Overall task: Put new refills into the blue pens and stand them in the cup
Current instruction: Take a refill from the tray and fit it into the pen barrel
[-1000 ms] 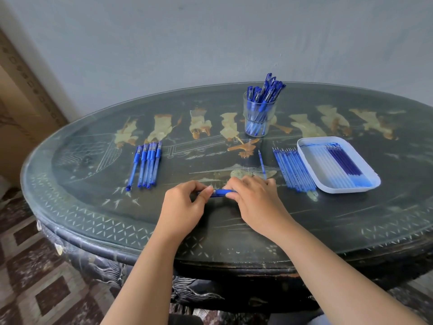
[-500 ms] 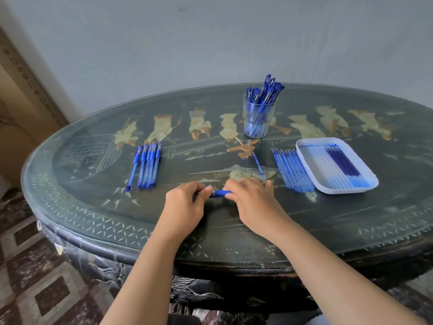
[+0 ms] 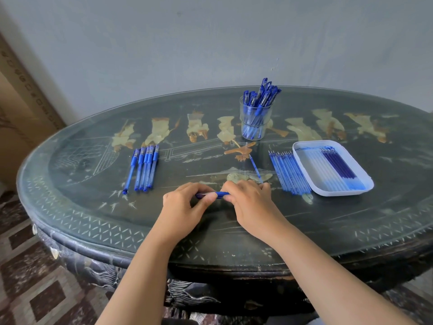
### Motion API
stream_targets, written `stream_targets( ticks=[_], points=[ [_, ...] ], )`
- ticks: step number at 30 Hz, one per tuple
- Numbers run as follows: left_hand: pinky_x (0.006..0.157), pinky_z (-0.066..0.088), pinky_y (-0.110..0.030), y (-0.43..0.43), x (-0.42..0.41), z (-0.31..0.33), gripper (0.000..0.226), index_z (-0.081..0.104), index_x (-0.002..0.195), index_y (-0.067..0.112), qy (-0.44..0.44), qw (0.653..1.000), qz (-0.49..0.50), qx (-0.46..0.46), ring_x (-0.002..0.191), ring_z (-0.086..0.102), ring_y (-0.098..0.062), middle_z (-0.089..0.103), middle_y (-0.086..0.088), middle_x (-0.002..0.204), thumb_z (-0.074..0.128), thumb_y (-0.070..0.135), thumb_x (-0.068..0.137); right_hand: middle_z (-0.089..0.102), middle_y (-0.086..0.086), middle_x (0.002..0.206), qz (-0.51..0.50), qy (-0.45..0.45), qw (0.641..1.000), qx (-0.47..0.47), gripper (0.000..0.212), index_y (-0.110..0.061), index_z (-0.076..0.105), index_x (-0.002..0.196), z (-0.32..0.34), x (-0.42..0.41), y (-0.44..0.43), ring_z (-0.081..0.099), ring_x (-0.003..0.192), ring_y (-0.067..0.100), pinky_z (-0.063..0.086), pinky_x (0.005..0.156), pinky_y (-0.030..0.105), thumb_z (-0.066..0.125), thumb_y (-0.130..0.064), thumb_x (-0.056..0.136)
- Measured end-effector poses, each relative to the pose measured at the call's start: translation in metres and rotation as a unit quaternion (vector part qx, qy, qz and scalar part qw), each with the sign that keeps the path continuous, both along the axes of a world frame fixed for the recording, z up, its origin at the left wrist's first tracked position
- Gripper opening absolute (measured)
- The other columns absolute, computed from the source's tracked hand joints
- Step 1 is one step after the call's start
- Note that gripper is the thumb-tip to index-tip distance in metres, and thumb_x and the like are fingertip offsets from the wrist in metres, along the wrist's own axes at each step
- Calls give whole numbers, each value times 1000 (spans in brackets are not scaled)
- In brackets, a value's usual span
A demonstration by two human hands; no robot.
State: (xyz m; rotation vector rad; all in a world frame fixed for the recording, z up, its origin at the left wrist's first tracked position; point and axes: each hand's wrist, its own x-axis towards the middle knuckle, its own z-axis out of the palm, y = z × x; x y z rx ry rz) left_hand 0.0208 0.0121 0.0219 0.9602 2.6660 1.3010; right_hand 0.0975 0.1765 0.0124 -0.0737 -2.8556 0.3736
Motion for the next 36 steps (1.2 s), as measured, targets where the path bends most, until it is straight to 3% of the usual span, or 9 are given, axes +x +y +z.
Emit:
stream_targets(
  ticks=[4,6,9,12,18,21,24,27,36],
  points=[
    [87,46,-48,2,0,-7,8,70,87,28,36,999,9,10,85,53,6,61,21,81,65,24,92,56,-1,95,-1,-3,1000,-1,13,-25,46,109,1,-1,0,48,90,22,34,81,40,34,-29,105],
    [85,45,-49,4,0,-8,21,60,77,38,47,999,8,0,81,53,3,58,19,79,57,29,96,56,-1,94,5,-2,1000,-8,12,-24,47,107,2,0,0,48,89,22,34,80,41,36,-27,104],
    [81,41,-30,1,0,-3,35,47,66,42,43,998,39,-3,74,52,0,53,11,72,41,36,100,57,1,90,0,13,1000,-17,8,-21,48,103,0,0,2,48,84,24,32,77,40,40,-22,103],
    [71,35,-10,-6,-5,0,40,55,66,23,4,995,89,45,76,52,1,55,4,72,40,30,103,58,3,87,-15,24,999,-36,9,-18,51,100,-2,-1,6,48,78,26,31,75,39,43,-18,103],
    [73,33,-2,-4,-6,-2,12,60,89,23,1,996,81,40,90,49,8,56,10,90,53,26,99,57,-1,80,-42,65,997,-18,3,-20,54,97,-8,-2,7,49,71,25,33,67,38,54,-17,98],
    [74,32,1,-3,-6,-4,2,62,93,22,22,994,99,43,90,49,10,53,13,93,61,22,95,60,-3,90,-57,73,994,-53,8,-21,58,104,-6,-4,10,52,81,24,30,71,37,53,-18,98],
    [83,39,-7,1,-8,-12,6,69,95,14,52,992,112,14,88,54,-2,54,6,96,69,14,89,62,-3,93,-68,94,990,-80,10,-20,61,105,-7,-6,12,54,85,26,28,72,37,54,-17,98],
    [82,42,-36,5,-9,-17,11,73,97,16,97,985,132,-60,93,57,-21,57,3,97,73,20,86,59,-3,94,-90,91,986,-104,14,-20,60,110,-7,-7,14,52,89,24,26,74,36,50,-19,100],
    [87,23,-26,6,-8,-14,28,65,116,29,86,983,135,-91,110,49,-12,54,13,108,66,38,89,61,-2,92,-99,105,982,-121,15,-23,61,111,-10,-9,16,54,88,23,30,75,37,53,-22,99]
  ],
)
